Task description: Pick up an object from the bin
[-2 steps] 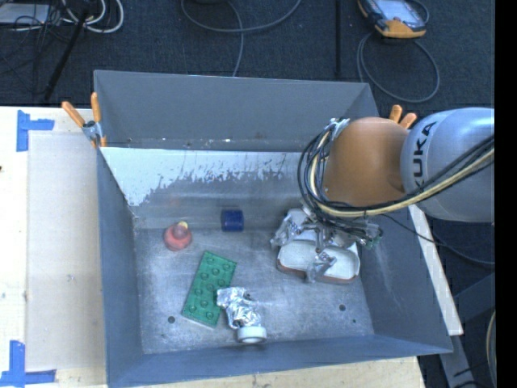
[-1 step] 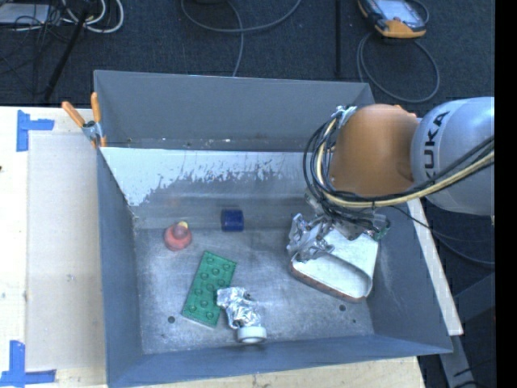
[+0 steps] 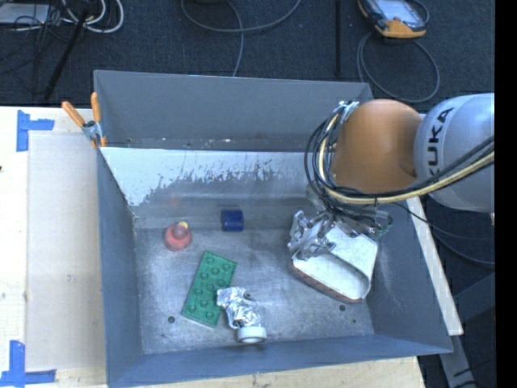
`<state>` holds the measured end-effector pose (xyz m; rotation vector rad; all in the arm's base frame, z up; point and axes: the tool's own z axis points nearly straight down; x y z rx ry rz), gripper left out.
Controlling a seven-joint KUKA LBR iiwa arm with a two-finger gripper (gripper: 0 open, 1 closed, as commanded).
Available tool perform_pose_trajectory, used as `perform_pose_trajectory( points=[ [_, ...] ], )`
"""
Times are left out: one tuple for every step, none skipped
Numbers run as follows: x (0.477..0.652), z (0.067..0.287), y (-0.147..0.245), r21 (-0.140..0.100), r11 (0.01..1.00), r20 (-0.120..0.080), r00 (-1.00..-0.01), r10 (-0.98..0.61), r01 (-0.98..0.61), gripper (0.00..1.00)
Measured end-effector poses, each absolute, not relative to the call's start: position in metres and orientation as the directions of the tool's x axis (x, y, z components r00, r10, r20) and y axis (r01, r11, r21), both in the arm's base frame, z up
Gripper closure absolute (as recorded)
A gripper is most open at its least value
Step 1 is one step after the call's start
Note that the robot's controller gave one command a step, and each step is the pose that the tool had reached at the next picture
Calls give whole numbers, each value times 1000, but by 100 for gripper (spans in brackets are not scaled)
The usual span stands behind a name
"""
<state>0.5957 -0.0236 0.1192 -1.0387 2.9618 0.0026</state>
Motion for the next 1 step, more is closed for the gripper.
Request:
perform_pose_trajectory(
  points=[
    [596,138,-23,0,784,-4,-784,-621,-621,100]
  ],
)
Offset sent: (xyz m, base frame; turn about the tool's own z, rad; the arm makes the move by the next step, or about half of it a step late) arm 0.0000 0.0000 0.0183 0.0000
